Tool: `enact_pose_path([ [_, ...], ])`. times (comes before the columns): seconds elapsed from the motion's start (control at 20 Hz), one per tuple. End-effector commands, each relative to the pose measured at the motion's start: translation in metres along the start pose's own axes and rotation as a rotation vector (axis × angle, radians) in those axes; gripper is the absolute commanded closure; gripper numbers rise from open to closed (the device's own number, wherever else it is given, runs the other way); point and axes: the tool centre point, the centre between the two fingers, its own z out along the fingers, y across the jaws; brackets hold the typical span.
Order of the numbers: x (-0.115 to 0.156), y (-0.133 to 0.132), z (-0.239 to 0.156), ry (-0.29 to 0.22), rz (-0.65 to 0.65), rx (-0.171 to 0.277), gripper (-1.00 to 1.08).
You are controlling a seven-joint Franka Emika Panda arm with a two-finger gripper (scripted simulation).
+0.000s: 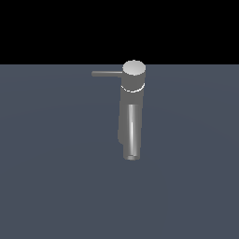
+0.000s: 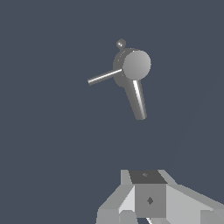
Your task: Turn on the faucet by rotating a designated handle.
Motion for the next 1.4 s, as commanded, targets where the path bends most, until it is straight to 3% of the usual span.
enact_pose_path([
  [0.0, 0.004, -0.006, 0.012, 0.022, 0.073, 0.021, 1.08],
  [1.35, 0.076, -0.058, 0.108, 0.232, 0.749, 0.221, 1.08],
])
